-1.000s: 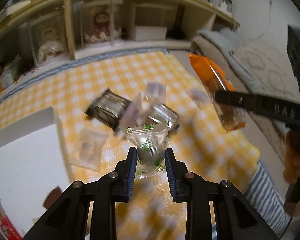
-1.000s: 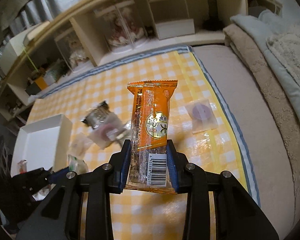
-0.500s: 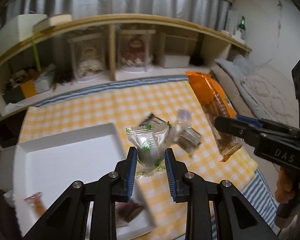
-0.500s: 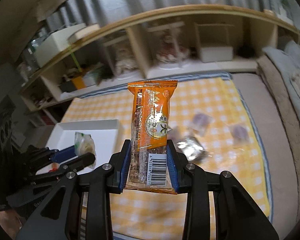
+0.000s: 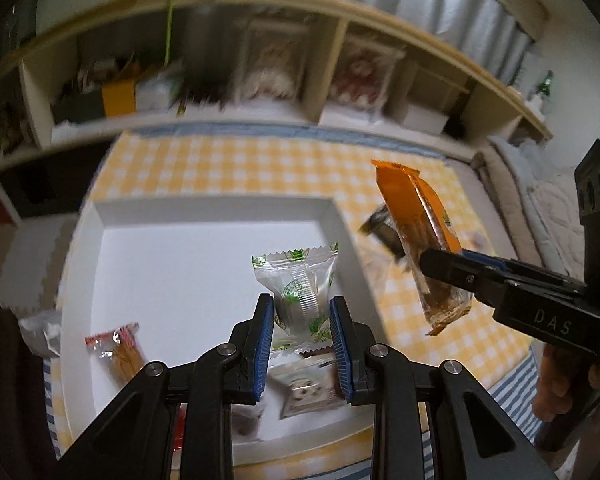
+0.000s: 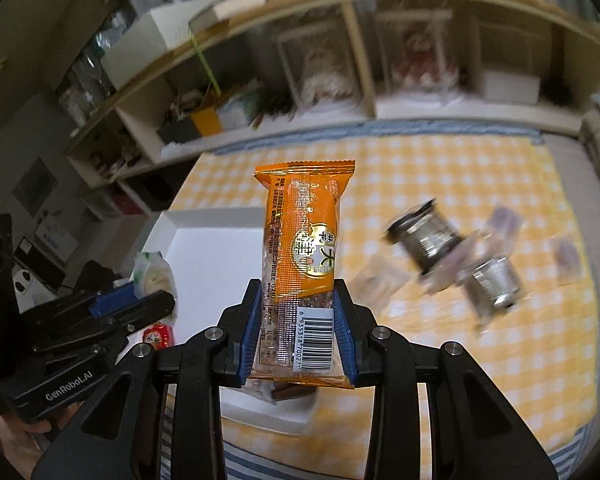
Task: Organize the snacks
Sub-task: 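Carry both snacks over the white tray and open both grippers to drop them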
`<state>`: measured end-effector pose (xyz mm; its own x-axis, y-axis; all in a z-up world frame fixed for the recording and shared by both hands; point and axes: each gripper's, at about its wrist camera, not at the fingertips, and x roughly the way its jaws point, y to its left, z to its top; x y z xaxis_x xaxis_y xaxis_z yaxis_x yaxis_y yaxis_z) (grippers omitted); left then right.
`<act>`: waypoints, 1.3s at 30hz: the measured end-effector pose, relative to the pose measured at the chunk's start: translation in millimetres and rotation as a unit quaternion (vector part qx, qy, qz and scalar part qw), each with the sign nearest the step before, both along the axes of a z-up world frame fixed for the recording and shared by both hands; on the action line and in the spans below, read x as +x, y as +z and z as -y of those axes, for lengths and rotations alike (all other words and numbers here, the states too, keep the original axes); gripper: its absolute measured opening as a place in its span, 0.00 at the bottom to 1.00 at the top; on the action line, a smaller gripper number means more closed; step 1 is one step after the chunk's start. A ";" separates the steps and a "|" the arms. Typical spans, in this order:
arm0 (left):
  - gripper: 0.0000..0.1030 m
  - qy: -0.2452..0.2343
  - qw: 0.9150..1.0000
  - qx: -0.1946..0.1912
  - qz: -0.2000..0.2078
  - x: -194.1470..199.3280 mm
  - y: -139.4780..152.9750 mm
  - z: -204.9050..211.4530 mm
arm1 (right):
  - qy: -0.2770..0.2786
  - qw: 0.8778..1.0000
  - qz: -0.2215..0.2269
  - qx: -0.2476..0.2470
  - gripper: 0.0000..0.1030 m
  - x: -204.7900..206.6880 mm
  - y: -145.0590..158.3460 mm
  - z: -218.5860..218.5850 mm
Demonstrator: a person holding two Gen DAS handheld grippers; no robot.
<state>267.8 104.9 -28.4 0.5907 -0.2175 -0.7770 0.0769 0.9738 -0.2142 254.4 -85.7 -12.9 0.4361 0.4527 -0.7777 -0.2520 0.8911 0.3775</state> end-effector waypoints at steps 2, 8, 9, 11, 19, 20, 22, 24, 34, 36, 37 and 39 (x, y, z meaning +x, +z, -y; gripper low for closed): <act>0.27 0.001 1.000 -0.003 -0.017 6.3 -5.9 -7.3 | 0.005 1.000 -0.017 -0.003 0.33 10.7 -12.7 -13.6; 0.27 -0.001 0.998 -0.002 -0.069 24.2 -27.3 -21.4 | 0.011 0.998 -0.052 -0.015 0.33 37.1 -43.4 -39.6; 0.27 -0.002 0.997 -0.002 -0.075 26.4 -30.3 -22.8 | 0.011 0.998 -0.058 -0.017 0.33 42.1 -49.2 -43.7; 0.27 -0.002 0.996 -0.005 -0.087 29.3 -35.6 -27.0 | 0.011 0.997 -0.068 -0.019 0.33 49.8 -58.3 -49.1; 0.27 -0.007 0.994 -0.037 -0.103 51.3 -44.3 -34.0 | 0.009 0.996 -0.086 -0.032 0.35 74.7 -82.7 -64.3; 0.27 -0.009 0.994 -0.038 -0.103 52.2 -45.0 -33.8 | 0.008 0.996 -0.087 -0.033 0.38 76.8 -84.3 -64.8; 0.27 -0.009 0.994 -0.039 -0.105 56.5 -51.0 -34.2 | 0.001 0.996 -0.084 -0.035 0.38 78.3 -84.2 -63.3; 0.27 -0.011 0.993 -0.039 -0.109 58.7 -57.9 -32.8 | -0.004 0.996 -0.086 -0.032 0.42 79.6 -83.9 -59.8; 0.58 -0.014 0.993 -0.011 -0.118 67.3 -65.0 -21.5 | 0.007 0.997 -0.076 -0.026 0.72 56.1 -76.5 -41.3; 0.65 -0.014 0.993 -0.006 -0.118 64.6 -61.6 -21.7 | 0.011 0.997 -0.072 -0.024 0.77 49.1 -74.6 -38.6; 0.71 -0.014 0.993 -0.004 -0.118 63.6 -60.4 -19.4 | 0.012 0.997 -0.071 -0.023 0.82 46.0 -73.1 -37.4; 0.80 -0.015 0.993 0.001 -0.117 59.3 -57.6 -19.2 | 0.015 0.997 -0.068 -0.022 0.88 40.7 -70.7 -36.2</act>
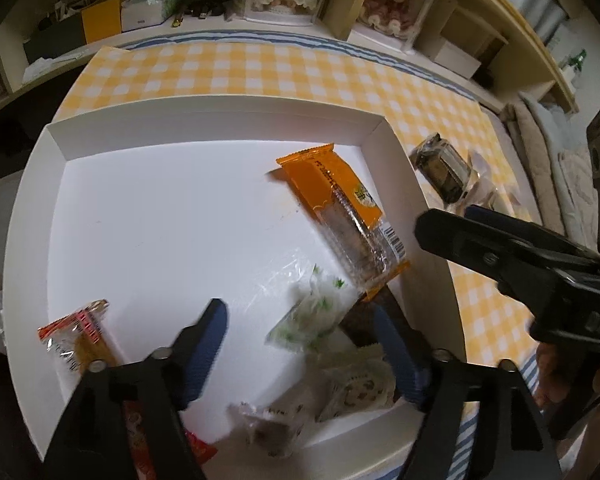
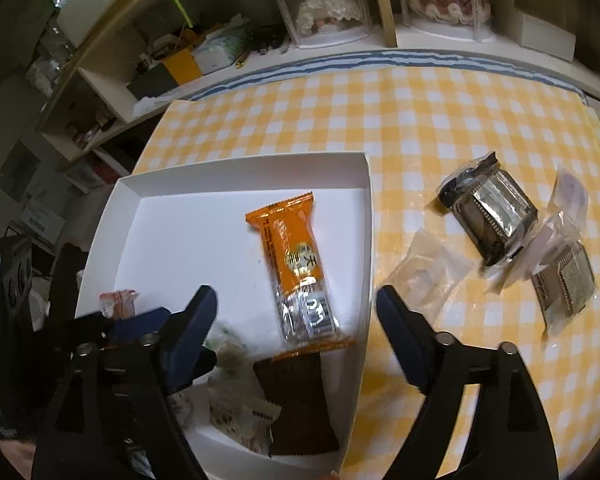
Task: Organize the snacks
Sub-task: 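Carry both snacks over the white tray and open both grippers to drop them, then move both open grippers from the tray to the silver foil packets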
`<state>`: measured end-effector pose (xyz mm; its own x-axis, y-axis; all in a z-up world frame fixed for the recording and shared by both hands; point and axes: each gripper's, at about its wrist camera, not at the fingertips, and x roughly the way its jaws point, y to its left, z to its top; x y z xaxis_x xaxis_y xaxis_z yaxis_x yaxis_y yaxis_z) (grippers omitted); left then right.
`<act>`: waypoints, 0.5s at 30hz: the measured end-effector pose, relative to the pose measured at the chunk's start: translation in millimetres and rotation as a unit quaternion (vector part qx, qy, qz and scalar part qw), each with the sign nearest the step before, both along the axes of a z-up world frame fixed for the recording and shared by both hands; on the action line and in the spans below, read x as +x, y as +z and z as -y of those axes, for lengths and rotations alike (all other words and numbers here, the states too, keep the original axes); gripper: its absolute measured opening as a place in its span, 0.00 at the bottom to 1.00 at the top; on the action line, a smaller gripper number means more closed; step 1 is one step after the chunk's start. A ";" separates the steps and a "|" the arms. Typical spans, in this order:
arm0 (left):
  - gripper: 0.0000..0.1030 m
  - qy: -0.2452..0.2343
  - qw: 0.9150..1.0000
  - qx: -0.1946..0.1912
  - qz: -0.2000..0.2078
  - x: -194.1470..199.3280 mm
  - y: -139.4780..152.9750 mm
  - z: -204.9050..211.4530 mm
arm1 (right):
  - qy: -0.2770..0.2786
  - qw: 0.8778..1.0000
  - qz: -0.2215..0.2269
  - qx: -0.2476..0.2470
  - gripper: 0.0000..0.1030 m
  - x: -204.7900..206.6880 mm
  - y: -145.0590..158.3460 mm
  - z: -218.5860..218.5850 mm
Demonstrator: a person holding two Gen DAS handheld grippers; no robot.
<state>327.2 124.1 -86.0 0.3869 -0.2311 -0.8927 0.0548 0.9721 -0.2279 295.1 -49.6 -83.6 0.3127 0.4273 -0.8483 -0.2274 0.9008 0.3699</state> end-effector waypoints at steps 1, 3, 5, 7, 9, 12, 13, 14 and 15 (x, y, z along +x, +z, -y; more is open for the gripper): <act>0.86 -0.002 1.000 0.002 0.000 -1.7 1.2 0.4 | 0.001 1.000 0.001 0.001 0.94 -1.5 1.1 0.2; 0.92 -0.004 1.000 0.004 0.001 -4.9 3.1 1.3 | 0.003 1.000 0.005 0.003 1.00 -6.1 3.7 1.7; 0.98 -0.006 1.000 0.006 0.003 -9.6 6.0 1.9 | 0.004 1.000 0.007 0.002 1.00 -9.5 6.2 2.5; 1.00 -0.007 1.000 0.005 0.008 -12.7 8.3 3.1 | 0.002 1.000 0.009 0.000 1.00 -11.6 8.6 2.5; 1.00 -0.010 1.000 0.007 0.010 -15.7 10.6 4.9 | 0.002 1.000 0.012 -0.002 1.00 -13.8 11.1 2.7; 1.00 -0.012 1.000 0.011 0.014 -21.0 13.8 5.4 | 0.004 1.000 0.014 -0.005 1.00 -16.8 13.7 1.8; 1.00 -0.012 1.000 0.012 0.017 -22.9 15.9 5.6 | 0.004 1.000 0.016 -0.007 1.00 -18.2 15.0 1.9; 1.00 -0.012 1.000 0.012 0.018 -24.5 17.6 5.3 | 0.006 1.000 0.018 -0.008 1.00 -19.9 17.0 2.0; 1.00 -0.011 1.000 0.012 0.021 -26.1 19.6 5.5 | 0.007 1.000 0.019 -0.008 1.00 -21.6 18.4 2.6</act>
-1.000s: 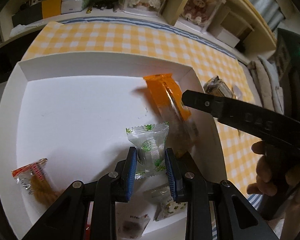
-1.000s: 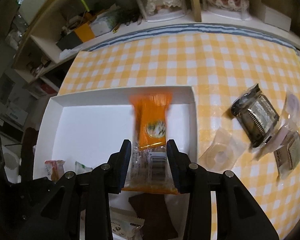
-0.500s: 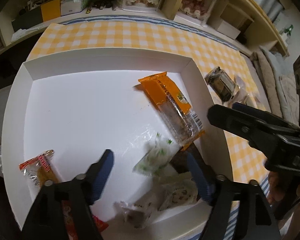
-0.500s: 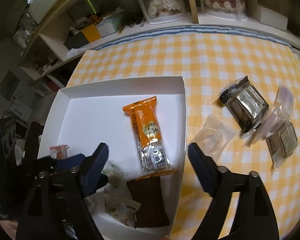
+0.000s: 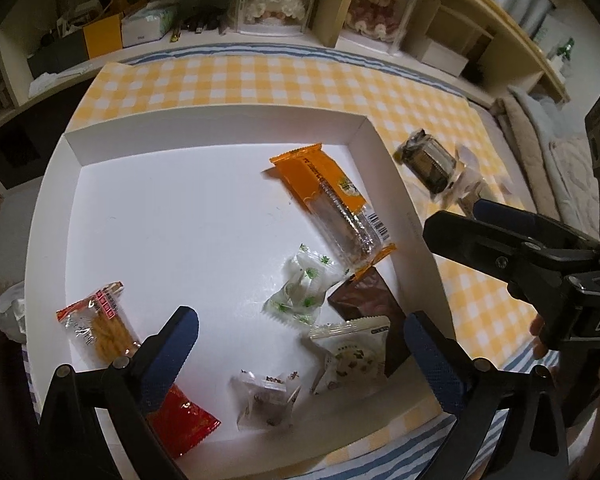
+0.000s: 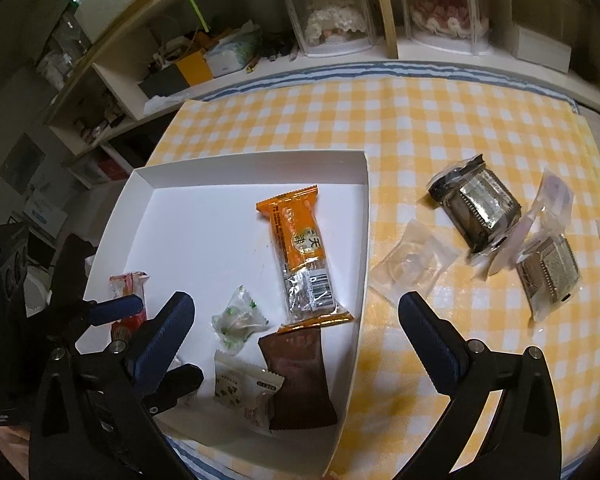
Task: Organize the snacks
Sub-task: 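Move both open grippers from the tray to the silver foil packets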
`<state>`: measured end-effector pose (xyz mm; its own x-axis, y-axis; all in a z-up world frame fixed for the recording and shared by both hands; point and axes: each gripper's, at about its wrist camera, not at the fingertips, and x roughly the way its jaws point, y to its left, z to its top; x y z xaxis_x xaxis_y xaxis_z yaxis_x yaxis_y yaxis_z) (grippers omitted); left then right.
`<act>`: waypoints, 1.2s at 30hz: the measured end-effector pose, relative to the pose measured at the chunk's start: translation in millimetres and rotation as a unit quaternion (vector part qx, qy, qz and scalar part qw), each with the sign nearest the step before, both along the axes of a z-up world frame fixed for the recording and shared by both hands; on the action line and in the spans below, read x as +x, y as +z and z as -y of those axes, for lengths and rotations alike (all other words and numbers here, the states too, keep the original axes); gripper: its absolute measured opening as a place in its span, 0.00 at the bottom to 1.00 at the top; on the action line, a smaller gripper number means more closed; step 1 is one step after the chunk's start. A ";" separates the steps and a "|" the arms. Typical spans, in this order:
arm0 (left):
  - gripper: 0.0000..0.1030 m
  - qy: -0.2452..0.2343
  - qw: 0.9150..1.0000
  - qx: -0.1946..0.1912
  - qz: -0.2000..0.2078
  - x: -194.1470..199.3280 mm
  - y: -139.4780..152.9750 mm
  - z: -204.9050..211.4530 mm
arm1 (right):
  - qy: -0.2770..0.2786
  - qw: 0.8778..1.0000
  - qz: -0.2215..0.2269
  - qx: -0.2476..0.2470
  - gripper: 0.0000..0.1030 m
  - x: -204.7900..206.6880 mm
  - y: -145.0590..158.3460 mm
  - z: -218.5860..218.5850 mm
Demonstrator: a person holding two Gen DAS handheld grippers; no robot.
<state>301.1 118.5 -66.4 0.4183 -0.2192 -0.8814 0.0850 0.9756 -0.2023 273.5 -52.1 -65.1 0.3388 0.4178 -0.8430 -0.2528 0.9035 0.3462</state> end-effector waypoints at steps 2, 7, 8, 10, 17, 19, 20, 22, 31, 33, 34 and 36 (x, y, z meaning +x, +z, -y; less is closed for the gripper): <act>1.00 0.002 1.000 0.000 0.006 -4.5 5.0 -1.8 | 0.000 1.000 0.003 -0.001 1.00 -3.0 3.7 0.8; 1.00 0.005 1.000 -0.003 0.023 -17.9 18.9 -3.7 | 0.000 1.000 0.016 -0.002 1.00 -10.4 17.7 4.8; 1.00 0.005 1.000 -0.004 0.027 -20.2 21.4 -3.0 | 0.000 1.000 0.018 -0.002 1.00 -12.2 20.2 6.1; 1.00 0.004 0.999 -0.008 0.035 -26.0 27.3 -2.9 | 0.000 1.000 0.024 -0.003 1.00 -16.1 27.6 9.6; 1.00 -0.001 0.998 -0.014 0.067 -44.1 48.1 0.6 | -0.003 0.999 0.042 -0.008 1.00 -26.6 48.4 24.3; 1.00 -0.003 0.997 -0.017 0.076 -49.5 53.9 2.5 | -0.003 0.999 0.047 -0.009 1.00 -29.7 53.9 29.7; 1.00 -0.004 0.997 -0.018 0.080 -52.0 56.6 3.7 | -0.004 0.999 0.051 -0.009 1.00 -32.6 57.4 33.5; 1.00 -0.005 0.996 -0.019 0.088 -56.8 62.4 6.3 | -0.006 0.998 0.058 -0.008 1.00 -36.4 63.6 40.1; 1.00 -0.006 0.990 -0.037 0.138 -71.3 84.9 14.4 | -0.031 0.995 0.091 -0.017 1.00 -50.3 84.2 80.6; 1.00 -0.002 0.988 -0.041 0.148 -72.0 86.6 15.3 | -0.041 0.994 0.099 -0.020 1.00 -52.5 86.2 91.9; 1.00 0.000 0.987 -0.043 0.153 -72.2 87.3 16.2 | -0.047 0.993 0.103 -0.022 1.00 -53.5 86.9 98.3; 1.00 0.006 0.985 -0.046 0.164 -72.3 87.4 18.0 | -0.058 0.992 0.110 -0.026 1.00 -54.8 87.5 108.8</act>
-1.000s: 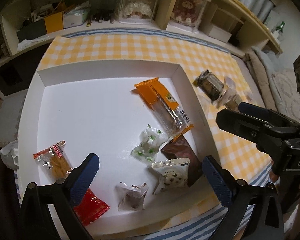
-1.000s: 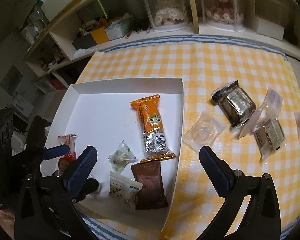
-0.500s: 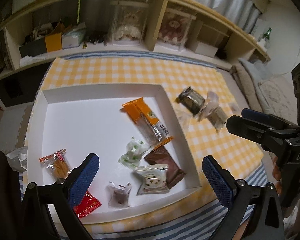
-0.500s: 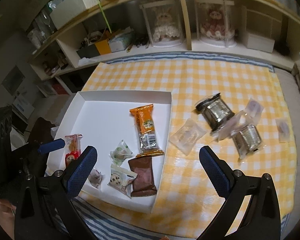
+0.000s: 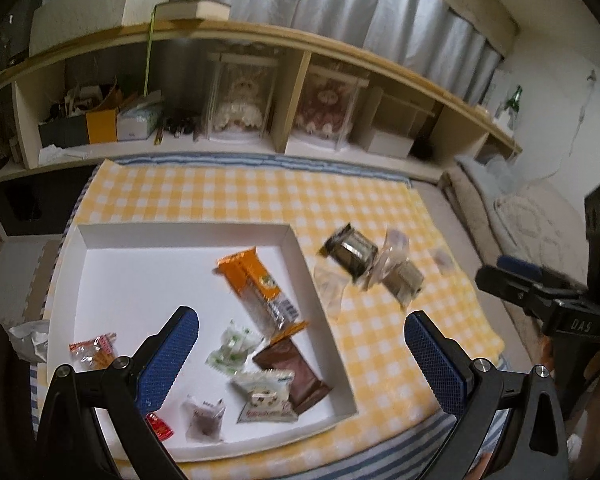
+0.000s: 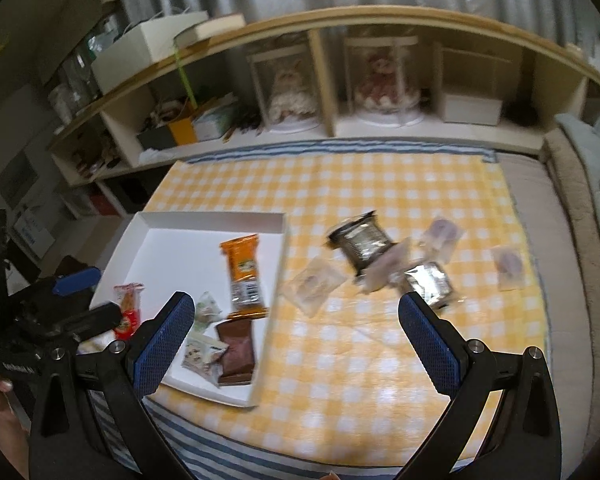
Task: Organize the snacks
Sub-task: 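Move both open grippers from the tray to the silver foil packets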
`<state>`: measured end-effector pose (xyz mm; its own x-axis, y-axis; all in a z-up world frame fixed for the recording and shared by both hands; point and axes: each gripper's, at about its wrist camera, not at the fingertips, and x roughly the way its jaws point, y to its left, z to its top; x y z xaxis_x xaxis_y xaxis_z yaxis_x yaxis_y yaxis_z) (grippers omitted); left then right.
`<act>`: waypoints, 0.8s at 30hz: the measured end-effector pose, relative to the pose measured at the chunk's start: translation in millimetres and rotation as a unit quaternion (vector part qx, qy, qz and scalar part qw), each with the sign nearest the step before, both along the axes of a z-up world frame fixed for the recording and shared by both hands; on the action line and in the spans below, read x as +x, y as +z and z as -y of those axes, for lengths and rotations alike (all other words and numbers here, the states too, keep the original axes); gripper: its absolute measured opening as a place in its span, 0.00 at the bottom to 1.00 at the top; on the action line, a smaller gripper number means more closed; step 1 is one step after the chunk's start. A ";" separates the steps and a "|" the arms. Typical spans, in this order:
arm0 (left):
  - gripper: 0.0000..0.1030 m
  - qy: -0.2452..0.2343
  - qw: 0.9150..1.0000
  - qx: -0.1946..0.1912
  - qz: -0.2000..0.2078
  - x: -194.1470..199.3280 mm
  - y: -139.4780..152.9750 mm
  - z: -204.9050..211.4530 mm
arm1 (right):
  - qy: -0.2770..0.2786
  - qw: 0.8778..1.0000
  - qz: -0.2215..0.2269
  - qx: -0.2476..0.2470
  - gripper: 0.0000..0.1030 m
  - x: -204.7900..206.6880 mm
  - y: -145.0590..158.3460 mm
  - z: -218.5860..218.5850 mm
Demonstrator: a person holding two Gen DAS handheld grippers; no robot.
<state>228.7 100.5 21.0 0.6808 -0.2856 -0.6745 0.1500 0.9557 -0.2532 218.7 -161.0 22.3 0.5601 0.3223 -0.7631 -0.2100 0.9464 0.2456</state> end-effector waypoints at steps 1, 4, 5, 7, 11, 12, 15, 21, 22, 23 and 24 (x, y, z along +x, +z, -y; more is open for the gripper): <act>1.00 0.001 1.000 -0.003 0.008 0.1 -0.3 1.9 | -0.006 1.000 0.003 0.000 1.00 -0.2 0.0 6.4; 1.00 0.004 1.000 -0.008 0.025 1.9 -1.3 7.7 | -0.027 1.000 0.014 -0.006 1.00 -2.3 -1.7 27.7; 1.00 0.005 0.999 -0.009 0.033 2.3 -2.0 10.4 | -0.032 0.999 0.017 -0.008 1.00 -2.6 -3.1 32.7; 1.00 -0.002 0.999 -0.010 0.042 4.1 -6.0 16.6 | -0.046 0.999 0.020 -0.012 1.00 -1.9 -7.7 46.2; 1.00 -0.026 0.999 -0.003 0.044 13.1 -15.6 31.4 | -0.077 0.997 0.025 -0.013 1.00 0.8 -20.3 76.2; 1.00 -0.037 0.998 0.001 0.043 15.0 -18.8 38.1 | -0.083 0.996 0.026 -0.016 1.00 2.0 -24.3 83.3; 1.00 -0.057 0.997 0.015 0.045 25.1 -23.1 55.0 | -0.098 0.994 0.034 -0.026 1.00 4.6 -34.5 104.2; 1.00 -0.109 0.991 0.075 0.032 43.6 -39.4 99.5 | -0.113 0.992 0.055 -0.022 1.00 12.9 -56.5 135.8; 1.00 -0.120 0.989 0.080 0.028 47.1 -44.4 105.9 | -0.111 0.992 0.057 -0.021 1.00 15.8 -61.4 138.8; 1.00 -0.129 0.988 0.084 0.019 51.6 -49.7 111.6 | -0.108 0.992 0.058 -0.022 1.00 17.9 -65.1 140.4; 1.00 -0.134 0.987 0.089 0.011 56.8 -51.3 117.3 | -0.102 0.992 0.061 -0.027 1.00 21.1 -70.7 141.2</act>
<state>285.5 -16.9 -30.3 0.6114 -0.3363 -0.7163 0.4077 0.9097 -0.0792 239.8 -302.2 -48.3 0.6994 0.1525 -0.6982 -0.0370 0.9834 0.1777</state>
